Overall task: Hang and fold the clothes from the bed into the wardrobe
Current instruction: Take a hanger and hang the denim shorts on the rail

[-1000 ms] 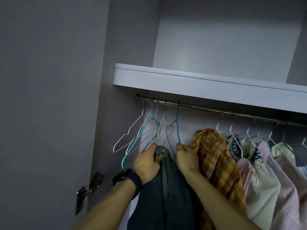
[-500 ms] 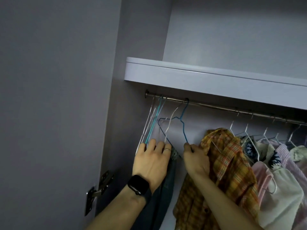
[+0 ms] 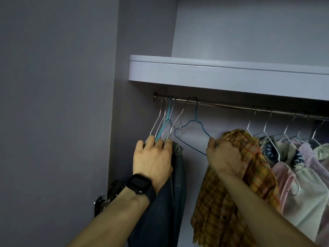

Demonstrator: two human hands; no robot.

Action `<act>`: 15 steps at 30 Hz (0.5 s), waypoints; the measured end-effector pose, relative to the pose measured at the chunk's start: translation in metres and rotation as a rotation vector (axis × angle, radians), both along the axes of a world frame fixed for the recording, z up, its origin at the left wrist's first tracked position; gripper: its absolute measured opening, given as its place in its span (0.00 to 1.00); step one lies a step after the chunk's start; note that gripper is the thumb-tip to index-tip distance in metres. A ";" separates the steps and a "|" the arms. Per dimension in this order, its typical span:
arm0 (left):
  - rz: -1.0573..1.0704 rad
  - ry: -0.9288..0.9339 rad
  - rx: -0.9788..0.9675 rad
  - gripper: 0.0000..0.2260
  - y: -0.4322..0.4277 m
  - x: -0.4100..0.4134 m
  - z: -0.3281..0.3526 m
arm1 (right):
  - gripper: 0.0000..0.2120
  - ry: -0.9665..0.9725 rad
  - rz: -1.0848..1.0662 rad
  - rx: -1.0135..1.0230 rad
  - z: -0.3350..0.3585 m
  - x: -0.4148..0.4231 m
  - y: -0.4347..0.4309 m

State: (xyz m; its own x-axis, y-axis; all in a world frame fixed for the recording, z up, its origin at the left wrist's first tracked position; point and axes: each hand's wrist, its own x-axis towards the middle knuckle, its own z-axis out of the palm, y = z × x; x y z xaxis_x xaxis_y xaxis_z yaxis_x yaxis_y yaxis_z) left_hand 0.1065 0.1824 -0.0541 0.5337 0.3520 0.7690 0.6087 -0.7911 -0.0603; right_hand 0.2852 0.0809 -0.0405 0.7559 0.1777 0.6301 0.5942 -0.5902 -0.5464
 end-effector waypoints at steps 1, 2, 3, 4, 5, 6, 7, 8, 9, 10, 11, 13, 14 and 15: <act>0.003 0.008 0.002 0.17 0.001 0.000 0.002 | 0.20 0.042 0.034 0.049 0.005 0.002 -0.007; 0.007 0.014 0.003 0.17 0.002 -0.001 0.003 | 0.21 0.071 0.062 0.083 0.010 0.003 -0.012; 0.002 0.007 -0.005 0.17 0.000 0.000 0.007 | 0.21 0.069 0.072 0.093 0.017 0.003 -0.015; -0.025 -0.018 -0.025 0.16 -0.004 0.002 0.011 | 0.20 0.028 0.060 0.080 0.023 0.001 -0.016; -0.063 -0.054 -0.064 0.14 -0.009 0.005 0.014 | 0.20 -0.035 0.036 0.059 0.029 -0.002 -0.014; -0.106 -0.088 -0.111 0.13 -0.013 0.008 0.015 | 0.19 -0.103 0.008 0.044 0.032 -0.005 -0.011; -0.137 -0.117 -0.143 0.12 -0.016 0.011 0.016 | 0.18 -0.149 -0.006 0.045 0.034 -0.006 -0.009; -0.152 -0.132 -0.157 0.12 -0.018 0.013 0.015 | 0.18 -0.169 -0.009 0.064 0.034 -0.007 -0.010; -0.152 -0.136 -0.162 0.13 -0.017 0.013 0.014 | 0.18 -0.182 -0.007 0.077 0.033 -0.006 -0.013; -0.139 -0.122 -0.158 0.14 -0.016 0.011 0.012 | 0.17 -0.194 -0.004 0.075 0.030 -0.004 -0.018; -0.123 -0.104 -0.144 0.15 -0.014 0.009 0.011 | 0.17 -0.195 0.004 0.056 0.027 -0.001 -0.023; -0.115 -0.102 -0.165 0.13 -0.011 0.005 0.007 | 0.18 -0.144 0.024 0.012 0.019 0.003 -0.031; -0.135 -0.127 -0.199 0.11 -0.013 0.003 0.005 | 0.18 -0.101 0.029 0.021 0.018 0.004 -0.034; -0.158 -0.151 -0.235 0.10 -0.016 0.001 0.004 | 0.18 -0.068 0.035 0.043 0.017 0.005 -0.036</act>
State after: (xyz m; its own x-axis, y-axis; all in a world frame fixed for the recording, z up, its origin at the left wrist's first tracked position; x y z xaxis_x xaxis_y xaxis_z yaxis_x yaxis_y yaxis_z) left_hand 0.1072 0.1666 -0.0505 0.4817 0.4510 0.7514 0.4654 -0.8582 0.2168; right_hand 0.2899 0.0450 -0.0234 0.7047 0.1745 0.6877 0.6507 -0.5452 -0.5285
